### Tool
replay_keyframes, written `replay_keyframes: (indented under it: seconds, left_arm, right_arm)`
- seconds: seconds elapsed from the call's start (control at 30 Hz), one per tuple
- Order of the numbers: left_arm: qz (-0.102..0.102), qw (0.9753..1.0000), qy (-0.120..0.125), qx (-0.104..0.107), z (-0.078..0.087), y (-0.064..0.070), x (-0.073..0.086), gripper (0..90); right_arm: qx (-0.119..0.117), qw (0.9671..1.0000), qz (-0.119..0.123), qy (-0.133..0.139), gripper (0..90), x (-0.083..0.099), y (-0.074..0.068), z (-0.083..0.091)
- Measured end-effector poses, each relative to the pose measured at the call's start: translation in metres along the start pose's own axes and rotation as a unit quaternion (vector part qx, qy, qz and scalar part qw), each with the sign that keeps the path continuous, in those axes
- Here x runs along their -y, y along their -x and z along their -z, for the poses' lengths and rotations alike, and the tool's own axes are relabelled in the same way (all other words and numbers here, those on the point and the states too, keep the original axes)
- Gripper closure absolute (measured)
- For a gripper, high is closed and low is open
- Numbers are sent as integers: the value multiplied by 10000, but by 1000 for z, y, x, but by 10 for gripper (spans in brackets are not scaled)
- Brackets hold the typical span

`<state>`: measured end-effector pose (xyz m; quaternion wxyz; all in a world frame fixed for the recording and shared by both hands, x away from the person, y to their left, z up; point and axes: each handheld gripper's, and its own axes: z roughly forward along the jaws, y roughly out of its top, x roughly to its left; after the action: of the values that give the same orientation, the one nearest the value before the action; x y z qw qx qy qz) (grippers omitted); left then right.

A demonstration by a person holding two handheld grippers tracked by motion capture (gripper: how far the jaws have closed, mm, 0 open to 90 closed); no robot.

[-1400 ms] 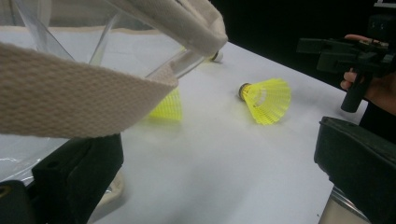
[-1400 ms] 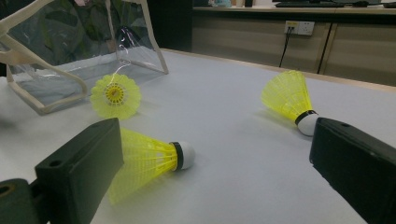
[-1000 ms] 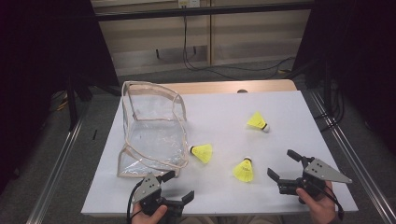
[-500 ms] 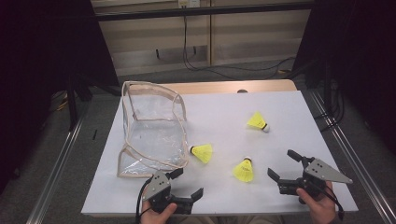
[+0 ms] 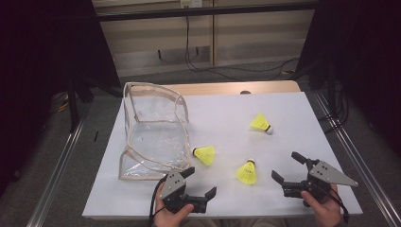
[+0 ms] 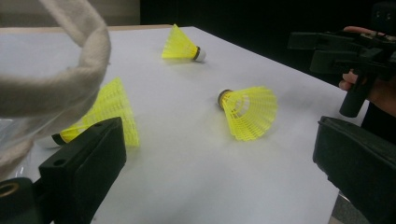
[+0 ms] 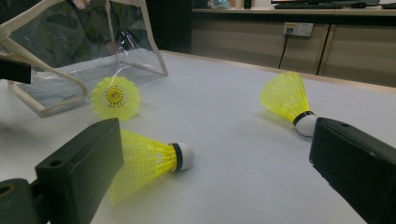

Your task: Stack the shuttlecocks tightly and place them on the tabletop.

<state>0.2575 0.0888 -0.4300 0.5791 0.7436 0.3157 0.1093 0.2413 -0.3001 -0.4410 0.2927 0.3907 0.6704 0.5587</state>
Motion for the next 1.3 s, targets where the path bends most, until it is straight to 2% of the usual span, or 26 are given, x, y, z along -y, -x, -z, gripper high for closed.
replay_keyframes:
  seconds: [0.07, 0.17, 0.3, 0.57, 0.9, 1.0, 1.2, 1.3]
  left_arm:
    - [5, 10000, 17, -15, -2, 1, 0, 26]
    - [-19, 9999, -56, -162, -9, 3, -1, 24]
    - [46, 9996, -8, -291, -14, 6, -3, 17]
    - [-39, 9998, -56, -199, -24, 14, -3, 28]
    - [-47, 9993, -77, -351, -43, 23, -6, 29]
    - [-109, 9990, -88, -421, -48, 24, -7, 29]
    - [-16, 9984, -92, -557, -55, 25, -10, 25]
    - [-14, 9985, -102, -534, -56, 26, -10, 18]
  right_arm:
    - [-6, 10000, -8, 2, 24, 0, 0, 0]
    - [-5, 10000, -7, 0, 24, 0, 0, 0]
    - [-18, 10000, -6, 4, 24, 0, 0, 1]
    - [-3, 10000, -12, 22, 24, -1, 0, 2]
    - [-7, 10000, -1, 19, 25, -1, 0, 2]
    - [-10, 10000, -3, 27, 25, -1, 0, 3]
    - [9, 10000, -32, 57, 25, -1, 1, 3]
    - [7, 10000, -32, 42, 25, -1, 1, 4]
